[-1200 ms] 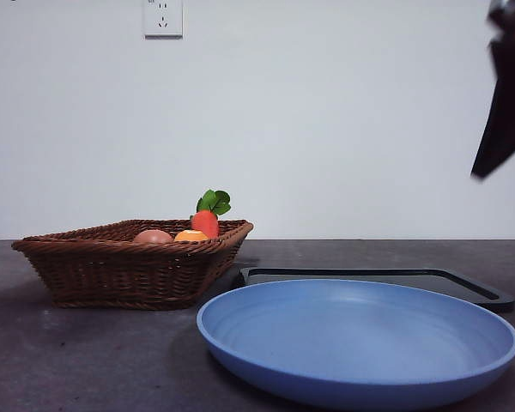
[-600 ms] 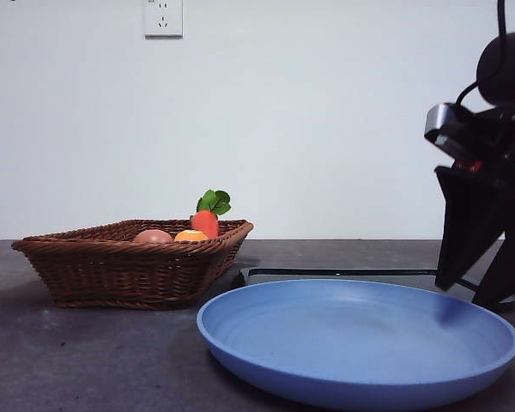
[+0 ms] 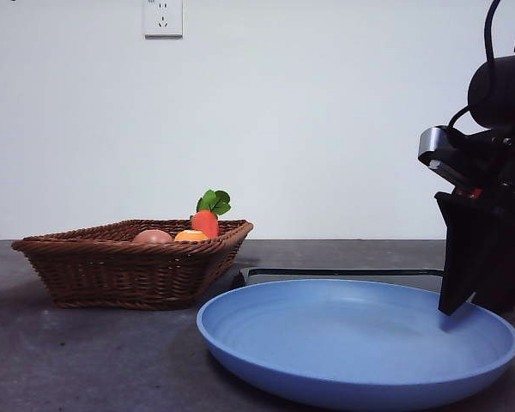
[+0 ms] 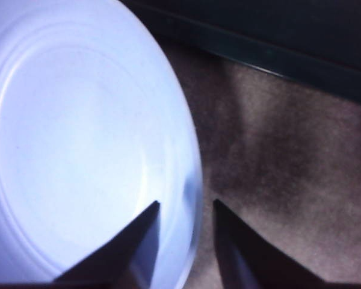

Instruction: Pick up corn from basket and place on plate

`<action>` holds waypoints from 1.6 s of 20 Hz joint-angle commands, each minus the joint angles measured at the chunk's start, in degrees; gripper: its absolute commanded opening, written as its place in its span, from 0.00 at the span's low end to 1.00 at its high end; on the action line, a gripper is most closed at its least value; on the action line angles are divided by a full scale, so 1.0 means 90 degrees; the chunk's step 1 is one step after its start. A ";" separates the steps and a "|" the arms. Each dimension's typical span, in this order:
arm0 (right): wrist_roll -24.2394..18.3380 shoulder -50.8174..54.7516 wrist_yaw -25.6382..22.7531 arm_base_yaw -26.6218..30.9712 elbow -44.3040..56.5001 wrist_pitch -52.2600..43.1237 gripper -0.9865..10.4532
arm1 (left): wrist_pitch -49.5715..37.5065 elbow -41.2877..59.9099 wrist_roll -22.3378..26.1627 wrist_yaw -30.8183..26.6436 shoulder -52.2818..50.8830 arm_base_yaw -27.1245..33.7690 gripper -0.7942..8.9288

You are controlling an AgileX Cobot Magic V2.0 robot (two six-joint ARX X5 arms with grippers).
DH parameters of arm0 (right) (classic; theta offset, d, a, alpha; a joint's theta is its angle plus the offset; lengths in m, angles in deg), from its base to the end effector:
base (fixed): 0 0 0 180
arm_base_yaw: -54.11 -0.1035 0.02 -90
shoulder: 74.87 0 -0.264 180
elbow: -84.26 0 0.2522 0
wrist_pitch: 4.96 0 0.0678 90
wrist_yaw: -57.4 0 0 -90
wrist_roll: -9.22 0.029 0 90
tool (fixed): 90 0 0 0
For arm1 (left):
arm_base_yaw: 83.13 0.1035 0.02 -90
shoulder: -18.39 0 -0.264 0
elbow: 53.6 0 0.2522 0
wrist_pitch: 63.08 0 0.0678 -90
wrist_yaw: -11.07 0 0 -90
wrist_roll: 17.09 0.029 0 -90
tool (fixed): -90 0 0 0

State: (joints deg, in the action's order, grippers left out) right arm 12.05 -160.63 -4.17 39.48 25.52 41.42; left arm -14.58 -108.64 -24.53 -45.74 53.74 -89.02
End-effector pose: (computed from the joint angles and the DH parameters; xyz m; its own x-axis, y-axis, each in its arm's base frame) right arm 0.2402 0.0770 0.1628 0.1228 0.5241 -0.8427 -0.3075 0.8275 0.4698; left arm 0.1205 -0.0284 0.2968 0.6732 -0.6198 -0.4033 0.4962 0.7830 -0.3750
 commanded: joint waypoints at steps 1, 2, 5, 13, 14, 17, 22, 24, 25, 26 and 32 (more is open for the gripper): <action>0.0017 -0.0117 0.0000 -0.0032 -0.0100 -0.0044 0.12 | -0.0051 -0.0087 -0.0046 0.0024 0.0029 -0.0015 0.52; 0.0017 -0.0117 0.0000 -0.0032 -0.0100 -0.0049 0.10 | -0.0051 -0.0087 -0.0046 0.0024 0.0029 -0.0015 0.52; 0.0019 -0.0124 -0.0005 -0.0027 -0.0100 -0.0039 0.09 | -0.0049 -0.0087 -0.0046 0.0024 0.0029 -0.0017 0.52; 0.0114 -0.0073 -0.0024 -0.0015 -0.0100 -0.0007 0.09 | -0.0107 -0.0134 -0.0049 0.0022 0.0294 -0.0172 0.51; 0.0114 -0.0022 -0.0017 0.0000 -0.0100 0.0034 0.09 | -0.0148 -0.0158 -0.0066 0.0019 0.0369 -0.0211 0.51; 0.0112 0.0532 0.0002 0.0097 -0.0100 0.0284 0.09 | -0.0500 -0.0367 -0.0134 -0.0175 0.0918 -0.0508 0.51; 0.0114 0.1892 0.0000 0.0333 -0.0102 0.0879 0.09 | -0.0884 -0.1049 -0.0279 -0.0935 0.2441 -0.1078 0.51; 0.0117 0.2453 0.0000 0.0442 -0.0102 0.1120 0.09 | -0.1001 -0.1421 -0.0301 -0.1158 0.3196 -0.1287 0.51; 0.0121 0.2744 0.0000 0.0495 -0.0102 0.1256 0.09 | -0.1042 -0.1644 -0.0308 -0.1314 0.3611 -0.1382 0.51; 0.0138 0.2958 0.0000 0.0537 -0.0102 0.1350 0.09 | -0.1052 -0.1853 -0.0308 -0.1418 0.3980 -0.1443 0.51; 0.0189 0.4010 -0.0007 0.0726 -0.0182 0.1865 0.09 | -0.0962 -0.3213 -0.0374 -0.1681 0.6224 -0.1644 0.51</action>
State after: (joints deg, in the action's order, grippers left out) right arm 12.70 -124.24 -4.55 46.03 25.20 58.69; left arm -23.30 -136.57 -27.35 -60.95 109.02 -103.44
